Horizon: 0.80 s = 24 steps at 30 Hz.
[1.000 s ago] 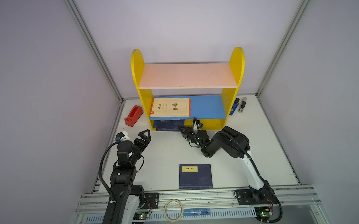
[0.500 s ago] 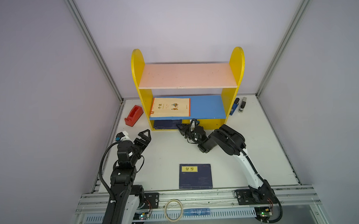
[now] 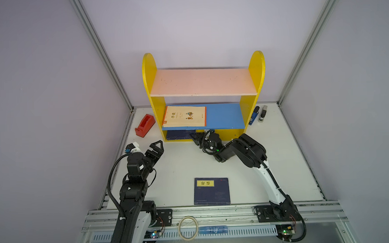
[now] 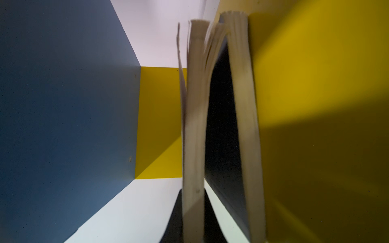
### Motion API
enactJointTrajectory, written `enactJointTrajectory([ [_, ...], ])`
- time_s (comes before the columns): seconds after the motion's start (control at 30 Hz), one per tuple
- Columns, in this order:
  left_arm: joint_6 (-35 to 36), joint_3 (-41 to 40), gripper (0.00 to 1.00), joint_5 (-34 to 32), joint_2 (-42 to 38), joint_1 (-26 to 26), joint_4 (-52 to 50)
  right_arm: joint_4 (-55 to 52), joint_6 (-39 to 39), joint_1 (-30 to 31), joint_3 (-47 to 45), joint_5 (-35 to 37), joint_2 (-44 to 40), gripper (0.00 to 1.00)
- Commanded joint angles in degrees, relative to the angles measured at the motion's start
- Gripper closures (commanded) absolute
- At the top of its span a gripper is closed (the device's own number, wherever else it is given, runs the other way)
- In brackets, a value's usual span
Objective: Stacking books/files
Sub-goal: Place the book on the bookshelf.
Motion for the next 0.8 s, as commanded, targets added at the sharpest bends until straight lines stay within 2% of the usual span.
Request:
enactJointTrajectory([
  [0.0, 0.6, 0.2, 0.00, 0.6, 0.0, 0.0, 0.5, -0.9, 0.3, -0.3, 0.8, -0.5, 0.1, 1.00],
  [0.6, 0.4, 0.2, 0.00, 0.7, 0.0, 0.0, 0.5, -6.5, -0.8, -1.6, 3.1, 0.1, -0.8, 1.00],
  [0.77, 0.4, 0.2, 0.00, 0.8, 0.0, 0.0, 0.6, 1.0, 0.5, -1.6, 0.8, 1.8, -0.2, 1.00],
])
